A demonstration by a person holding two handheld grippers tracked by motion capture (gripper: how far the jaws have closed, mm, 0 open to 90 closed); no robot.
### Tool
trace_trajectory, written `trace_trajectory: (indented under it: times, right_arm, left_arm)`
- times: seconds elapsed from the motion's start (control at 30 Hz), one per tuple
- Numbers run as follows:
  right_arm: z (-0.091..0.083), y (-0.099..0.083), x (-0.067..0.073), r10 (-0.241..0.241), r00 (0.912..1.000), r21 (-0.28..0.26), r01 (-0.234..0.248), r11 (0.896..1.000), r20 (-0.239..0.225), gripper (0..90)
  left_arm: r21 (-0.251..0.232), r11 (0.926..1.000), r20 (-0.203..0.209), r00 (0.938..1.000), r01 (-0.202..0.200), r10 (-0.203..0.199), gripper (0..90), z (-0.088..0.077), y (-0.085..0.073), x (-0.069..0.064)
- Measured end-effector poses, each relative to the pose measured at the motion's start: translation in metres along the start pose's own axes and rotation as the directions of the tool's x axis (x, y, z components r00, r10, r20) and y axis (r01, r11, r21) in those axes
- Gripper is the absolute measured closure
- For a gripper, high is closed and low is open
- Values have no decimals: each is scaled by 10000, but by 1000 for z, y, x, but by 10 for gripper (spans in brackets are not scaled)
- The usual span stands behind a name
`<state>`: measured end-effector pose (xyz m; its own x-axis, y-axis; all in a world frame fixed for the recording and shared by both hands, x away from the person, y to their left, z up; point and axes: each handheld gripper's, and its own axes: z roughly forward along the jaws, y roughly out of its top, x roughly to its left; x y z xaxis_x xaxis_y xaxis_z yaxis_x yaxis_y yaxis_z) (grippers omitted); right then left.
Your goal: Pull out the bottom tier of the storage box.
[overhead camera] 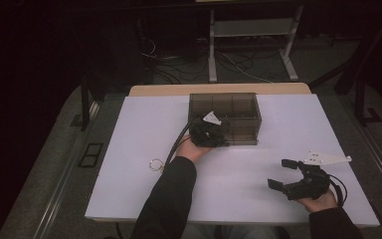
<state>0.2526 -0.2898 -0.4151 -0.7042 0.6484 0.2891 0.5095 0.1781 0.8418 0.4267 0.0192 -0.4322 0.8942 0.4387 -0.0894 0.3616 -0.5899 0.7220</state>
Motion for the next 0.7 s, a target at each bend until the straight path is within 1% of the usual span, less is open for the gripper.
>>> trace_trajectory:
  times: [0.03, 0.07, 0.1, 0.17, 0.27, 0.43, 0.63, 0.7]
  right_arm:
    - [0, 0, 0, 16, 10000, 9, -16, 10000, 10, 2]
    - [0, 0, 0, 26, 10000, 17, -26, 10000, 18, 2]
    - [0, 0, 0, 20, 10000, 5, -20, 10000, 21, 2]
    - [0, 0, 0, 20, 10000, -14, -20, 10000, 29, 2]
    - [0, 0, 0, -2, 10000, 10, 2, 10000, 51, 2]
    - [0, 0, -1, -22, 10000, 22, 21, 10000, 66, 2]
    - [0, 0, -1, -6, 10000, 39, 6, 10000, 64, 2]
    - [0, 0, 0, -9, 10000, 42, 8, 10000, 63, 3]
  left_arm:
    - [-15, 9999, 36, 9998, 171, -171, 752, 0, -1, -1]
    - [-32, 9999, 57, 9999, 152, -152, 754, -1, -1, -1]
    - [0, 9999, 66, 9999, -102, 102, 754, -1, -1, 1]
    - [-84, 9998, 71, 9998, 205, -204, 755, -1, -3, -2]
    - [-113, 9995, 152, 9994, 307, -306, 757, -1, -3, -3]
    - [-97, 9994, 210, 9993, 321, -319, 760, -2, -4, -4]
    - [-139, 9989, 192, 9988, 455, -452, 759, -2, -4, -6]
    - [-35, 9995, 207, 9993, 317, -316, 761, -3, -4, -6]
